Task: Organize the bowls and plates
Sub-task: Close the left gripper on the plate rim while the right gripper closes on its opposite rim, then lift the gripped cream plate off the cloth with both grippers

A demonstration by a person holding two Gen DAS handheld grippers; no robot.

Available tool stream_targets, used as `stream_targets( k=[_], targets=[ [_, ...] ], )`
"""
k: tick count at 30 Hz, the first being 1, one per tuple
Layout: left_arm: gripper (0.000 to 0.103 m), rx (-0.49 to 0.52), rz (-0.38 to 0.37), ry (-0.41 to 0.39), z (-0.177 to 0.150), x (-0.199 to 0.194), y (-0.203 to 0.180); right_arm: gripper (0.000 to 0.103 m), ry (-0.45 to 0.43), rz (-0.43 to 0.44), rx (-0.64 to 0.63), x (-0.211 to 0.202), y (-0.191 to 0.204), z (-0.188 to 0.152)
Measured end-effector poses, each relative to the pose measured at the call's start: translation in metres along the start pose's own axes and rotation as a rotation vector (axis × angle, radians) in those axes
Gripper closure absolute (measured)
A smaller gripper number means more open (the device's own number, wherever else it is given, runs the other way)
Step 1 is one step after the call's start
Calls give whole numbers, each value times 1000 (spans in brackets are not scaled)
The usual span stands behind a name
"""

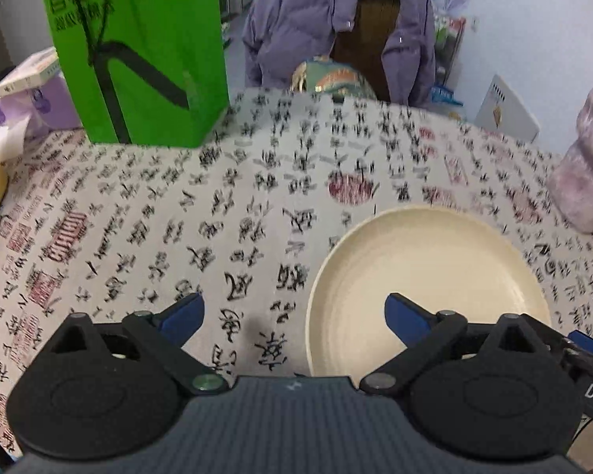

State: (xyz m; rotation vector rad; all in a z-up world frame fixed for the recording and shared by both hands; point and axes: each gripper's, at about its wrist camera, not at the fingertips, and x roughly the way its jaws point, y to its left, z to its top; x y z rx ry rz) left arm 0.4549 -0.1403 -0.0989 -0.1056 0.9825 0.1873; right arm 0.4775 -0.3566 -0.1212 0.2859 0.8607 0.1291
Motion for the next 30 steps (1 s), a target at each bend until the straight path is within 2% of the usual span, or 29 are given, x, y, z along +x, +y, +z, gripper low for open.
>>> stream_targets(
  k=[4, 7, 8, 10, 11, 12, 19, 24, 30],
  targets=[
    [22, 22, -9, 39, -3, 12, -6, 25, 38, -5, -14, 10, 3, -5],
    [36, 42, -21, 59, -6, 18, -11, 43, 50, 6, -7, 14, 3, -9],
    [47, 49, -26, 66, -7, 19, -14, 51, 55, 10, -6, 15, 3, -9],
    [58, 52, -40, 70, -7, 20, -16, 57, 57, 15, 1, 16, 2, -10],
    [70, 51, -51, 69, -7, 19, -17, 58, 57, 18, 2, 16, 3, -10],
    [73, 52, -48, 66, -8, 18, -18, 59, 56, 17, 1, 16, 3, -10],
    [76, 57, -18, 43, -8, 16, -18, 66, 40, 5, -18, 14, 5, -10],
    [75, 65, -9, 20, -7, 10, -16, 67, 13, 22, -31, 9, 8, -10],
    [75, 41, -18, -9, -6, 1, -7, 74, -21, 55, -27, 1, 7, -8]
  ],
)
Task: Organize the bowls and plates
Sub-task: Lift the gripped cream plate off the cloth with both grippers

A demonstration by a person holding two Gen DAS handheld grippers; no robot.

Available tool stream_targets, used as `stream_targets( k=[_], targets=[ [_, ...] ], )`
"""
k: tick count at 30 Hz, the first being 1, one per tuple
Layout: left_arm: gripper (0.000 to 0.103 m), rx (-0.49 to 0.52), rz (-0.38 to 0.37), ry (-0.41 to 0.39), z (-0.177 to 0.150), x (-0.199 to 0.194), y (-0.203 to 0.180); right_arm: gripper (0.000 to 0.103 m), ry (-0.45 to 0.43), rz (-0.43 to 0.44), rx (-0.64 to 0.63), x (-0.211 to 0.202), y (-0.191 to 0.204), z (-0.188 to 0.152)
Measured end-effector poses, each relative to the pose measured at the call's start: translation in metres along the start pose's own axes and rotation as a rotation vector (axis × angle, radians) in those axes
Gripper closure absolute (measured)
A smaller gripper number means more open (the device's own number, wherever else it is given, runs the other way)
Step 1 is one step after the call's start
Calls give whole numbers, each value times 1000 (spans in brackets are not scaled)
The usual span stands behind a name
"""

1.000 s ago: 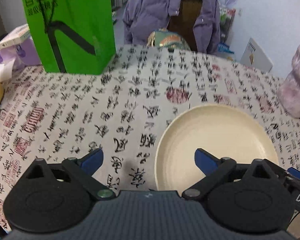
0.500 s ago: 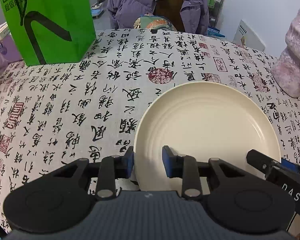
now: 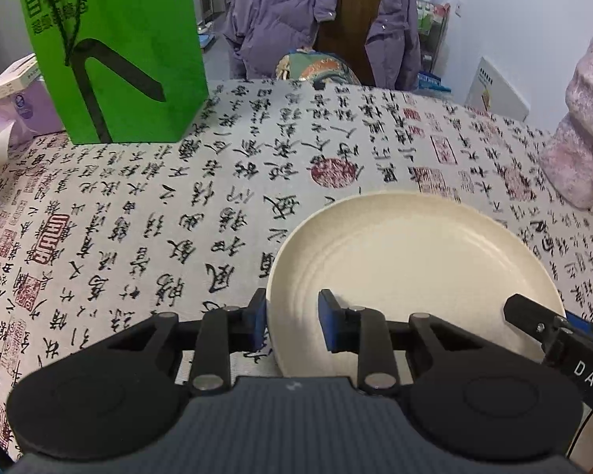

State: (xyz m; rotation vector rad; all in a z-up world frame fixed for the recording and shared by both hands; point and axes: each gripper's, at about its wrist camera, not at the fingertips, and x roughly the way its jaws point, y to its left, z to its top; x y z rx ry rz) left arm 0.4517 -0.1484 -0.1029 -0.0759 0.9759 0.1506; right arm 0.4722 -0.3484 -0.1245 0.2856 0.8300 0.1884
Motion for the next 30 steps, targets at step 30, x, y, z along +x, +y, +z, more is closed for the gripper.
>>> stream_targets(
  k=[30],
  targets=[
    [76, -8, -63, -140, -4, -67, 27, 83, -207, 84, -27, -63, 20, -4]
  ],
)
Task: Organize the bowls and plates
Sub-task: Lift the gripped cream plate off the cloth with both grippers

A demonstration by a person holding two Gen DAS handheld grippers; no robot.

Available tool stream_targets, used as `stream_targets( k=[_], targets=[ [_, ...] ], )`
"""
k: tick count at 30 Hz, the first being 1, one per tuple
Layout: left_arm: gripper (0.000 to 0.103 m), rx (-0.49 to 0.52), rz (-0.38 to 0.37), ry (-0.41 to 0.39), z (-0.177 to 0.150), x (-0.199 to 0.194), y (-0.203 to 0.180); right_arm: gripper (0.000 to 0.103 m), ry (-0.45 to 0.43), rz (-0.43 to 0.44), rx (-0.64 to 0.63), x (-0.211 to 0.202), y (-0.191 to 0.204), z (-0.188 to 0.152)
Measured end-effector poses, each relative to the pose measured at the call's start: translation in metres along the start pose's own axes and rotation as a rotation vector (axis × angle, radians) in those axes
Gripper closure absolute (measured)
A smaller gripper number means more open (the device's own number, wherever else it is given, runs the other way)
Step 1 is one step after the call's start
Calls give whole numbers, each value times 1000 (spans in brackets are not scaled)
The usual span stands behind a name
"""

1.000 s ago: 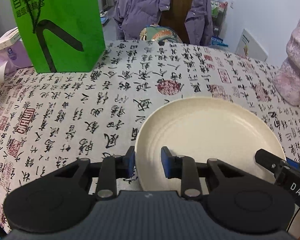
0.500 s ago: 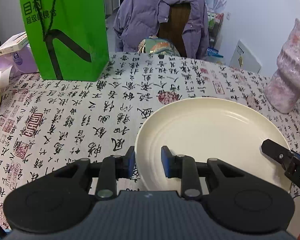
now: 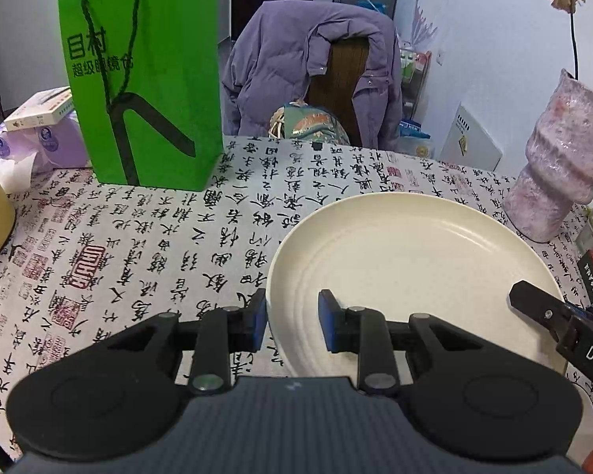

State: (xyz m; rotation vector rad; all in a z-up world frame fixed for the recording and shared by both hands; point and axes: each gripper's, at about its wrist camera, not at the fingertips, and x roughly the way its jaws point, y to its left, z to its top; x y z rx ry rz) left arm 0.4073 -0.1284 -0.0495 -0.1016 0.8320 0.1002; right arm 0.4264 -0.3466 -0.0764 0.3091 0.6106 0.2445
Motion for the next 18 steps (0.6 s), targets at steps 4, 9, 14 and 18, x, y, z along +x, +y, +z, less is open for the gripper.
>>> stream_targets(
  k=[4, 9, 14, 18],
  targets=[
    [76, 1, -3, -11, -1, -9, 2, 83, -12, 1, -1, -9, 4, -2],
    [76, 13, -5, -32, -5, -23, 2, 83, -21, 3, 8, -20, 6, -4],
    [76, 19, -9, -44, -9, -35, 2, 83, -29, 5, 18, -33, 8, -7],
    [76, 23, -14, -54, -13, -46, 2, 83, -47, 3, 17, -45, 11, -8]
  ],
)
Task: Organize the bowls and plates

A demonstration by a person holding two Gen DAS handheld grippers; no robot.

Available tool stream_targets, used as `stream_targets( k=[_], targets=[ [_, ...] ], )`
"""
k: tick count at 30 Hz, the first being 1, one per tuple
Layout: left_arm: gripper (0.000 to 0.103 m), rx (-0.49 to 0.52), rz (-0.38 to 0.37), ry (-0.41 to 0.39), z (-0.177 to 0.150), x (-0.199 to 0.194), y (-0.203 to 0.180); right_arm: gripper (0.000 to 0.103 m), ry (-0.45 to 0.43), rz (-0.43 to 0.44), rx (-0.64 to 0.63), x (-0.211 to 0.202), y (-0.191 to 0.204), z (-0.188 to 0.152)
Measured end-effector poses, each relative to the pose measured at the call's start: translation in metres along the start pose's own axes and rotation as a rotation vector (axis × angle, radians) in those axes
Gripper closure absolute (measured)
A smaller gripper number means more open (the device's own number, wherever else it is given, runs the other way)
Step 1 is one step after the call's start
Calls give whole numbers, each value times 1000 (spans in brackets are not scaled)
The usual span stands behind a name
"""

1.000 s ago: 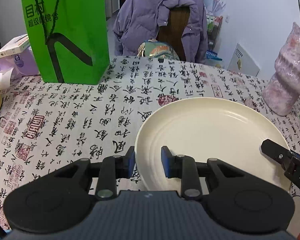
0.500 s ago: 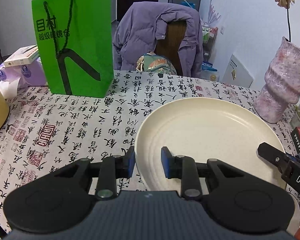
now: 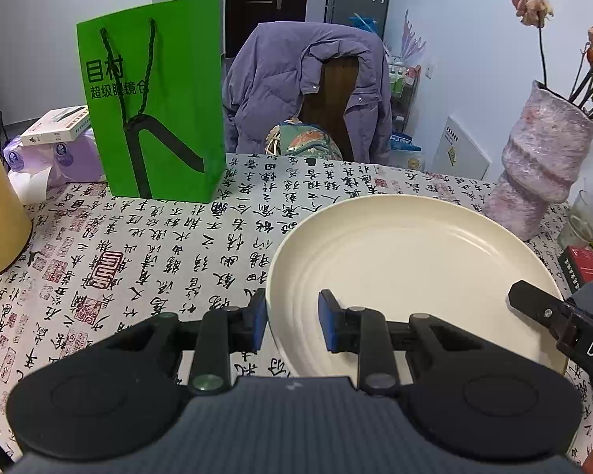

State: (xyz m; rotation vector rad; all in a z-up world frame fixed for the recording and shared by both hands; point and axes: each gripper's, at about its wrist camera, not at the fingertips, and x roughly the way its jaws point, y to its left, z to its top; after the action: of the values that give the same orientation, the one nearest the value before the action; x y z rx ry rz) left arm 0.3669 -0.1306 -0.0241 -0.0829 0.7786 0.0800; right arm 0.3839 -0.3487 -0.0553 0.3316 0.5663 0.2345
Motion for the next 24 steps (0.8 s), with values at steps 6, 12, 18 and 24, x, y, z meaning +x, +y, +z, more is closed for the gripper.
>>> stream_targets(
  k=[6, 12, 18, 24],
  targets=[
    [76, 6, -9, -15, -4, -17, -1, 83, -26, 2, 2, -20, 4, 0],
    [76, 4, -19, -35, -9, -37, 0, 83, -50, 2, -6, -41, 11, 0],
    [76, 3, -24, -58, -14, -58, 2, 83, -73, 0, -19, -63, 18, -2],
    [76, 1, -25, -75, -21, -78, 4, 83, -89, 1, -29, -82, 26, -6]
  ],
)
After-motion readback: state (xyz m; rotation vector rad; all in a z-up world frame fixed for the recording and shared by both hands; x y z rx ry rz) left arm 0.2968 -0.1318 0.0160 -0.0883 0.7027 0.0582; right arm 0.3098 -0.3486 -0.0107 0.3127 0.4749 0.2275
